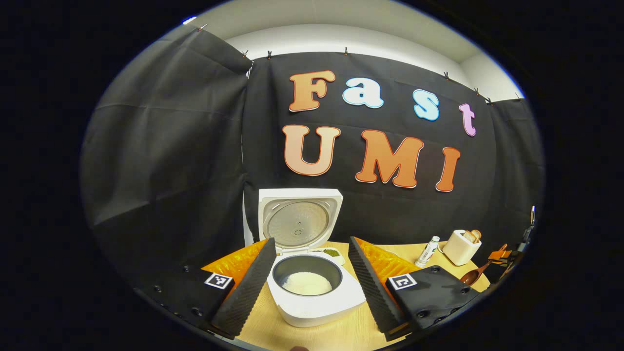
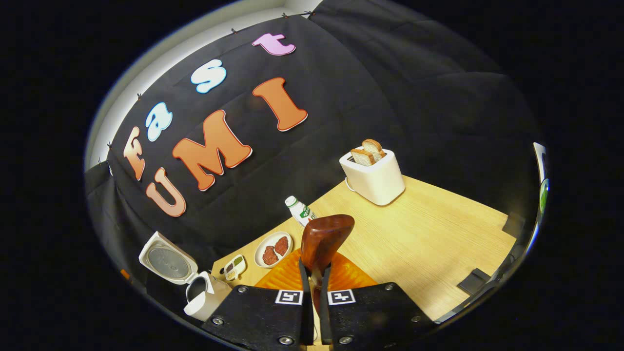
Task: Close the left gripper, press the button to open the rice cooker; take a wooden spoon from the chopstick holder with the right hand, scoop a spoonful of rice and pour it into the rice cooker, then put the wooden spoon back into the chopstick holder.
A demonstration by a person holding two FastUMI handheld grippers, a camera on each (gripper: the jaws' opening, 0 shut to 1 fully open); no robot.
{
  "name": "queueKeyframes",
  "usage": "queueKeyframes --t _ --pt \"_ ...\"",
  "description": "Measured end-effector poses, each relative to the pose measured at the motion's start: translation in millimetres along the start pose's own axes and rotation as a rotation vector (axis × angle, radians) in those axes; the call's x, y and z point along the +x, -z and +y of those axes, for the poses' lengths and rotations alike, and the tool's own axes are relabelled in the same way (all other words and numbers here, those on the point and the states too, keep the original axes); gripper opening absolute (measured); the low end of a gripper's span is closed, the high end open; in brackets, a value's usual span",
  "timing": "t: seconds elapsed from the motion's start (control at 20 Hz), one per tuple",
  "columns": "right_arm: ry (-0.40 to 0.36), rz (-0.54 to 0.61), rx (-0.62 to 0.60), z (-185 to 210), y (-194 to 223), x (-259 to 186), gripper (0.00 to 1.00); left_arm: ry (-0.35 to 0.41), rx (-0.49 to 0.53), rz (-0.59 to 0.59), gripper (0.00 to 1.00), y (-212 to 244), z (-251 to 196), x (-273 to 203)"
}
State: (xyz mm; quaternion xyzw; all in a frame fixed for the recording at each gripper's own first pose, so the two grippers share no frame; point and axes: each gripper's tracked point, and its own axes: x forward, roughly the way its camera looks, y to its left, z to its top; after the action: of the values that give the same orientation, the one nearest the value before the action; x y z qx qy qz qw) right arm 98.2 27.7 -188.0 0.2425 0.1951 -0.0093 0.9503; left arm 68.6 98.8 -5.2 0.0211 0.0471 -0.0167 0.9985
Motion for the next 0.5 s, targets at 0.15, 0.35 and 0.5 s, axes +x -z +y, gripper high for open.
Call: queueKeyframes --t 0.15,0.35,0.5 --pt "0.008 0.019 -0.003 -11.2 15.6 1.0 0.04 -0.005 0.009 -0.001 1.00 -0.3 -4.0 -8.4" --pt "0.034 0.040 -0.060 -28.1 37.4 4.5 0.04 -0.017 0.023 -0.001 1.00 0.1 -6.5 -17.3" --pt "0.032 0.055 -0.076 -32.7 49.6 10.4 0.04 -0.021 0.005 0.004 1.00 4.3 -5.5 -22.4"
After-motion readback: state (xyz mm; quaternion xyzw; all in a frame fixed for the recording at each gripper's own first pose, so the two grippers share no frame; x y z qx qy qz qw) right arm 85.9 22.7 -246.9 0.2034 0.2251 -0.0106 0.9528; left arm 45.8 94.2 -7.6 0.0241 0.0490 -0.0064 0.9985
